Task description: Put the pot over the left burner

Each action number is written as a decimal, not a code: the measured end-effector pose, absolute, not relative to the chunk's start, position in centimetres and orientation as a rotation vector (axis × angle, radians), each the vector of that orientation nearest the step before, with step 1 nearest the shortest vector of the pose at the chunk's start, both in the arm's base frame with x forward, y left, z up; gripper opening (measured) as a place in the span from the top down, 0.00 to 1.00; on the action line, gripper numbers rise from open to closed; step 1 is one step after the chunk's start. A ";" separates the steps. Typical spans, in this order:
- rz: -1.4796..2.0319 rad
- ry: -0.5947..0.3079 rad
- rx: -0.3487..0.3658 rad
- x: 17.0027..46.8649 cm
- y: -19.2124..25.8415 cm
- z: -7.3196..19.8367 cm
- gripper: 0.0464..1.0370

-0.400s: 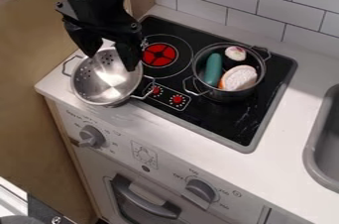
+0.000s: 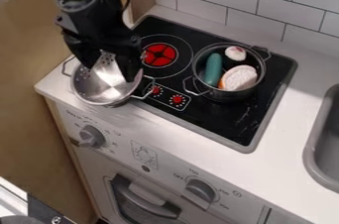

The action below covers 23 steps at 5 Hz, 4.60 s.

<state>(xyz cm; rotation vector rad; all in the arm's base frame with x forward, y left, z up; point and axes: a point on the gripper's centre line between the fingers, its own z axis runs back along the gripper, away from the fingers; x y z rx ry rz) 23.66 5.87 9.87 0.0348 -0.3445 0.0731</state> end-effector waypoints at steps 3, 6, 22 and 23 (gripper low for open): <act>0.062 -0.425 0.099 23.3 4.7 7.1 0.04; -0.130 -0.539 0.165 22.8 6.1 6.7 0.04; -0.133 -0.466 0.199 25.2 5.1 10.0 0.99; -0.180 -0.530 0.252 26.3 4.9 10.7 0.99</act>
